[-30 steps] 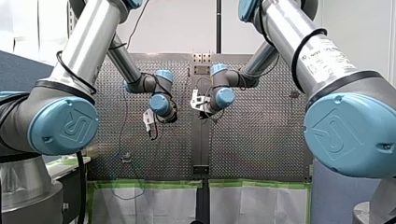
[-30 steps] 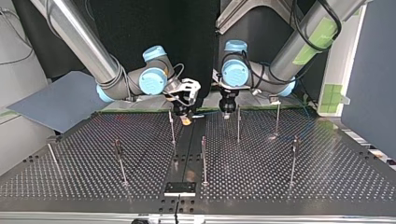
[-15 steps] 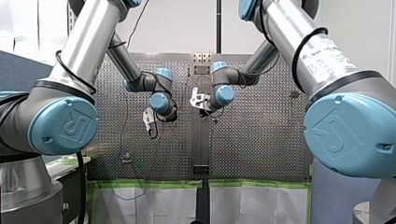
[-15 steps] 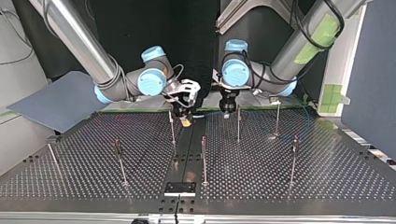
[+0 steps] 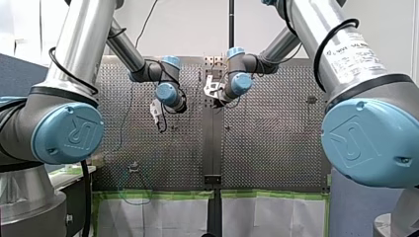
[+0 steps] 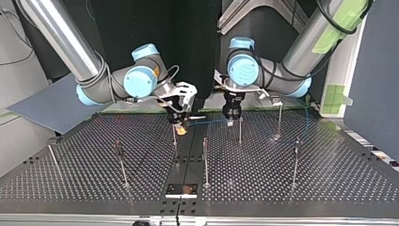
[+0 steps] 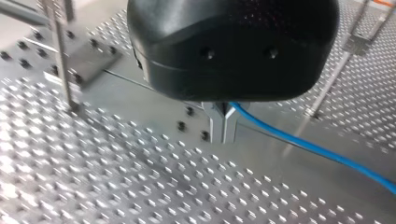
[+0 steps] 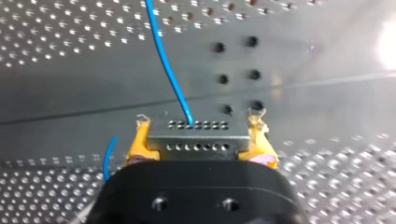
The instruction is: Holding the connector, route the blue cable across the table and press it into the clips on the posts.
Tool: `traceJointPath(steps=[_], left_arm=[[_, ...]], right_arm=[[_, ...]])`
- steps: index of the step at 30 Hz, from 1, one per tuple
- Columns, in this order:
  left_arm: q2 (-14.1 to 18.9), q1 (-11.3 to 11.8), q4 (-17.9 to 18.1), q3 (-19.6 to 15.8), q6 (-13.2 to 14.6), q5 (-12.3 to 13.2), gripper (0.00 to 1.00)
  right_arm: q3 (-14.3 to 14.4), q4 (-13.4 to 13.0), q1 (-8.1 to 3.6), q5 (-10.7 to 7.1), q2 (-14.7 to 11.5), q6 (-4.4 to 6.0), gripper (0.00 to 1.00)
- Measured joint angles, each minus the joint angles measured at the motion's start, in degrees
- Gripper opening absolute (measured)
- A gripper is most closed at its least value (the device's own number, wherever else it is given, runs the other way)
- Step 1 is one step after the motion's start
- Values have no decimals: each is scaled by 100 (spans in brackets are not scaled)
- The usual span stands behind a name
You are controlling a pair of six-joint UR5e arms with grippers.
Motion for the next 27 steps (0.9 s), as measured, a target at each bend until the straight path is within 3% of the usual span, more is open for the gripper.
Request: traceJointPath(steps=[12,18,27], left_arm=[[607,-17,-314,79,2,44,0],[929,-59,-505,149,141,70,0],[1384,-186,-588,270,155,174,0]], right_arm=[[0,466,-153,-1,-631,94,0],[0,534,-118,-20,-946,92,0],[-7,586,-120,-182,-1422,96,0]])
